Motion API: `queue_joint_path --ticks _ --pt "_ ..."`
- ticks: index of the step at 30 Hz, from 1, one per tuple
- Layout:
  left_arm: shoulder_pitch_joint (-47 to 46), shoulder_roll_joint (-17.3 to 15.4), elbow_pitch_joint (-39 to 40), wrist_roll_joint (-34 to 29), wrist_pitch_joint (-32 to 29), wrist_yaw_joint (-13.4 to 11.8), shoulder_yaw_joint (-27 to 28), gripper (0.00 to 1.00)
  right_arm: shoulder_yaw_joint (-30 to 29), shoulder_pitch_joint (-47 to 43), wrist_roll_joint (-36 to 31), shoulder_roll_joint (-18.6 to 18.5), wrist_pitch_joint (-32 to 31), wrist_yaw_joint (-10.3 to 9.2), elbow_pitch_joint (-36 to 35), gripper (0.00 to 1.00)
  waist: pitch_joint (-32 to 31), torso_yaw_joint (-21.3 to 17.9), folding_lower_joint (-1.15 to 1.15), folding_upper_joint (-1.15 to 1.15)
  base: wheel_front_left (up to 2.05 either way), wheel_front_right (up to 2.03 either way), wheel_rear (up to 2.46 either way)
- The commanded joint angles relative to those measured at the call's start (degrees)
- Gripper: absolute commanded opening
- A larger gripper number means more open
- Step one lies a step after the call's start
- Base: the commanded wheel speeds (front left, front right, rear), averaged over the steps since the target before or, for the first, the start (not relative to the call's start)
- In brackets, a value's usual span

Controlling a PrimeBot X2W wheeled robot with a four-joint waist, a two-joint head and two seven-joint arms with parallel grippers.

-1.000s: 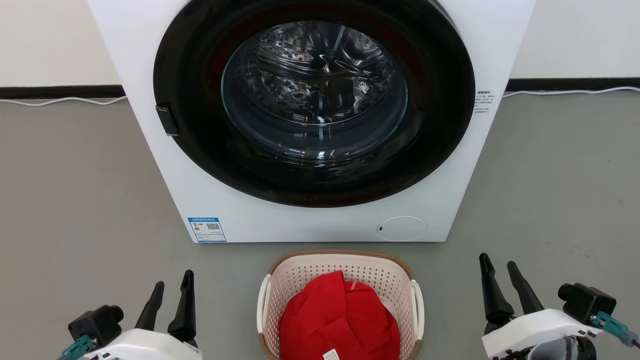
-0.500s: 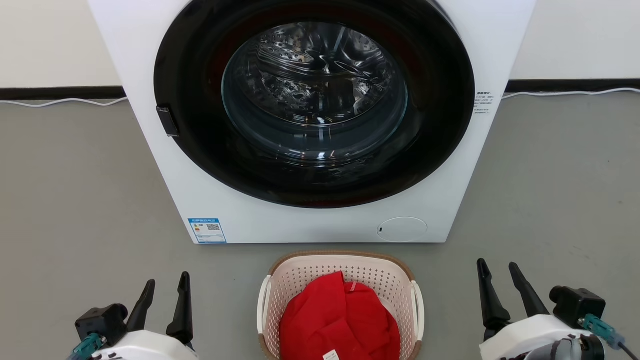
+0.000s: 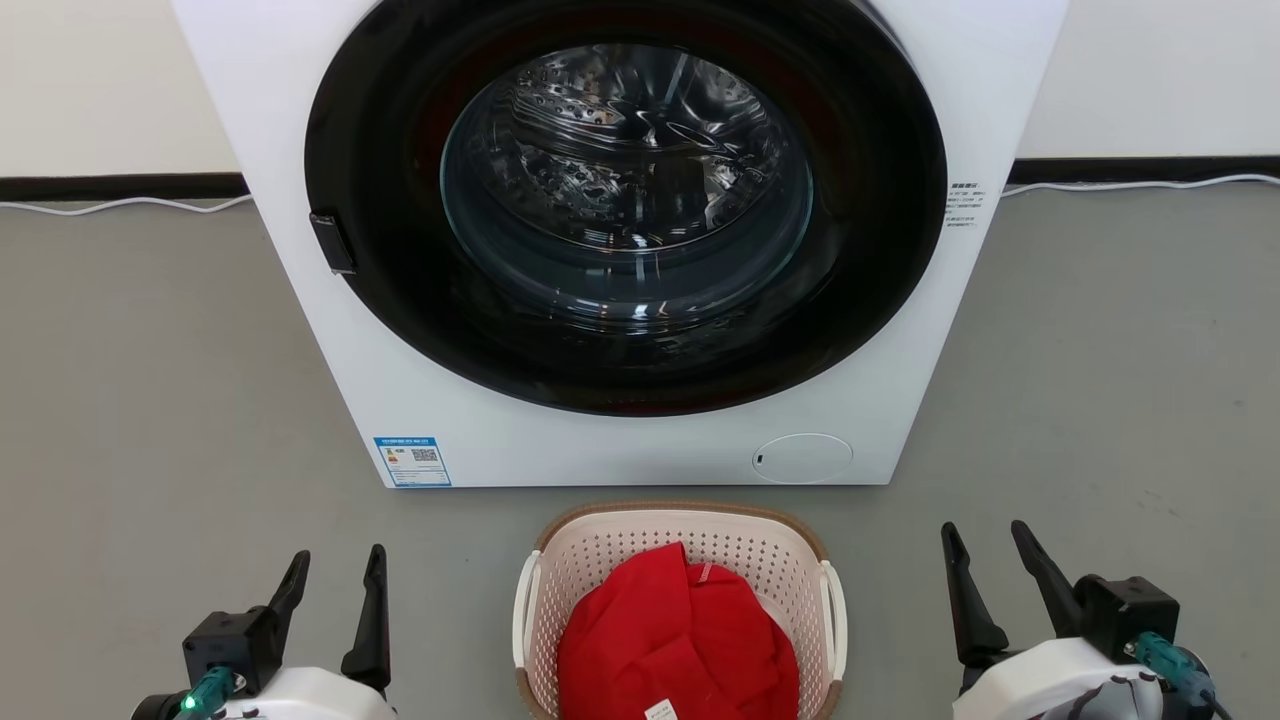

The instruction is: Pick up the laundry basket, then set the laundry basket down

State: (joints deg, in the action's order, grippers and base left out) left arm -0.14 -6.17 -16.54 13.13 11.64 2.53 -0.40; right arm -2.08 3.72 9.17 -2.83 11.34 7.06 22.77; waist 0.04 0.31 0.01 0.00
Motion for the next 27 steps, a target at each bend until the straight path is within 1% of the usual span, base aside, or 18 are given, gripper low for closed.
queue_joint_path --ticks 1,15,18,21,27 --pt "-1.25 -1.16 1.54 -2.61 1.09 -0.39 1.32 1.0 1.12 2.11 -2.92 -0.08 1.41 0.38 -1.03 1.0 -0.07 -0.02 0.0 0.0 0.0 0.0 0.0" --pt "-1.13 -1.46 1.64 -11.55 3.28 -0.7 1.78 1.0 1.41 2.27 -12.21 -0.06 3.58 0.43 -0.76 1.0 -0.02 -0.18 0.0 0.0 0.0 0.0 0.0" --pt "-1.16 -1.05 1.23 -10.97 3.36 -0.34 2.61 1.0 1.36 2.33 -12.09 -0.06 3.65 0.43 -0.81 1.0 0.04 -0.27 0.0 0.0 0.0 0.0 0.0" --pt "-1.24 -0.5 0.69 -10.11 3.36 0.58 3.41 1.0 1.09 2.32 -11.44 -0.06 3.65 0.43 -0.67 1.0 0.06 -0.31 0.0 0.0 0.0 0.0 0.0" --pt "-1.48 0.15 0.31 -10.19 3.36 1.52 4.63 1.0 0.71 2.41 -10.89 -0.06 3.66 0.43 -0.43 1.0 0.26 -0.33 0.0 0.0 0.0 0.0 0.0"
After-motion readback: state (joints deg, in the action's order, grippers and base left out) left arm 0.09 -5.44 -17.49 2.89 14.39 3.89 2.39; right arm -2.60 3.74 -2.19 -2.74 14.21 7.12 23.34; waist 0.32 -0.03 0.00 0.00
